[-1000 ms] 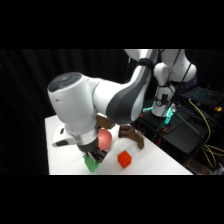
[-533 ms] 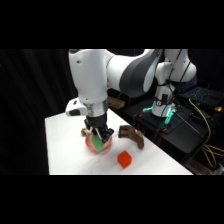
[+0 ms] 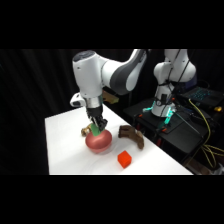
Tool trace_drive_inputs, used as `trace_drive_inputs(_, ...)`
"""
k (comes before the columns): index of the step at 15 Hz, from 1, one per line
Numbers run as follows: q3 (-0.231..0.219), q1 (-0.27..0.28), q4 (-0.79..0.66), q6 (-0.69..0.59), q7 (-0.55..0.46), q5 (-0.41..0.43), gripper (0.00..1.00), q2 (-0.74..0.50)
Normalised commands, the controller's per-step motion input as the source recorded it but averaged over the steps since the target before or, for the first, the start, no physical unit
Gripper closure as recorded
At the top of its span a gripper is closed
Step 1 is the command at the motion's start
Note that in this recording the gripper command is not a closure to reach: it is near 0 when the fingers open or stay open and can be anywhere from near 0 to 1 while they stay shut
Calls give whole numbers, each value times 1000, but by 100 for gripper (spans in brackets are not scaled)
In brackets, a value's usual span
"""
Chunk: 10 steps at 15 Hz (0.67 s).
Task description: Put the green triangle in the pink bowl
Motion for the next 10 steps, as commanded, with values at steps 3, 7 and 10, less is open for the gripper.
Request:
trace_drive_inputs(3, 5, 14, 10, 51, 198, -130, 100, 13)
trace_drive_inputs(7, 12, 12, 53, 10, 168, -75, 0, -5)
trace_drive_inputs(10, 10, -11, 40, -7, 111, -22, 0, -47)
